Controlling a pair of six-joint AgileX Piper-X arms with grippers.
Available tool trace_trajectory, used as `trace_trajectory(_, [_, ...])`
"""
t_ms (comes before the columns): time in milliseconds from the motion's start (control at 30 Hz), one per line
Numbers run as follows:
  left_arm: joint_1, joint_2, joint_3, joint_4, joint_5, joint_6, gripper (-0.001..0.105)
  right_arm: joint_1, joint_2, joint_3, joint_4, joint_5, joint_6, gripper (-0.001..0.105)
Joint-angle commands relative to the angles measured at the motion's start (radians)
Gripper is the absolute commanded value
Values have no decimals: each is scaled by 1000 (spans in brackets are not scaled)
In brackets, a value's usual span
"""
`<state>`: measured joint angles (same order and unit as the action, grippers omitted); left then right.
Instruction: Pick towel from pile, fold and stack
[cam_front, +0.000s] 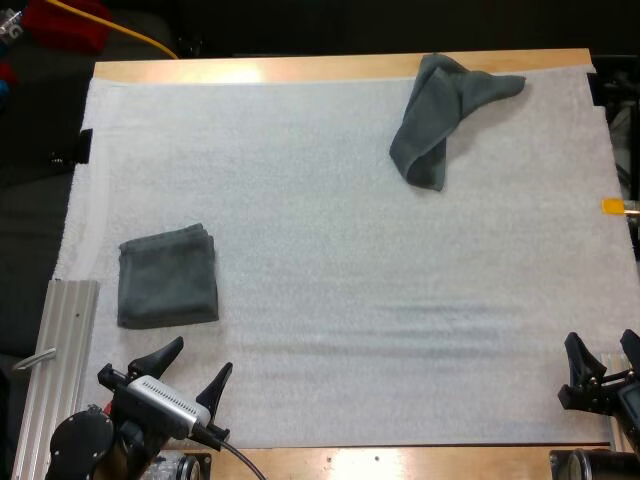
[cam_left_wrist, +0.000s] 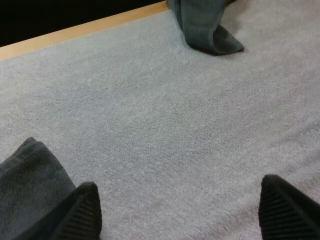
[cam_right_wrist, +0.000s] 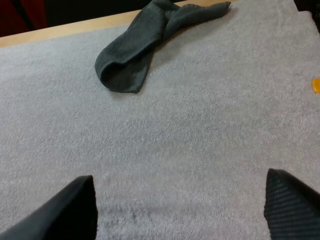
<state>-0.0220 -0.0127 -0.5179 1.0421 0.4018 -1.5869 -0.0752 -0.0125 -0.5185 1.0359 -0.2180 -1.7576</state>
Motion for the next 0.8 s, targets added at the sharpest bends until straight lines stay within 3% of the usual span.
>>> trace_trajectory(0, [-4,-137,-1,-17,7,-9,63,0,-39,-5,-12,-3,-11,68])
trace_trajectory(433, [-4,-96,-4,-37,7,-49,63,0,-12,-38,-6,8,6,68])
trace_trajectory(767, [-30,59,-69,-84,96,-54,63,0,113,-137,-6,-174,3,68])
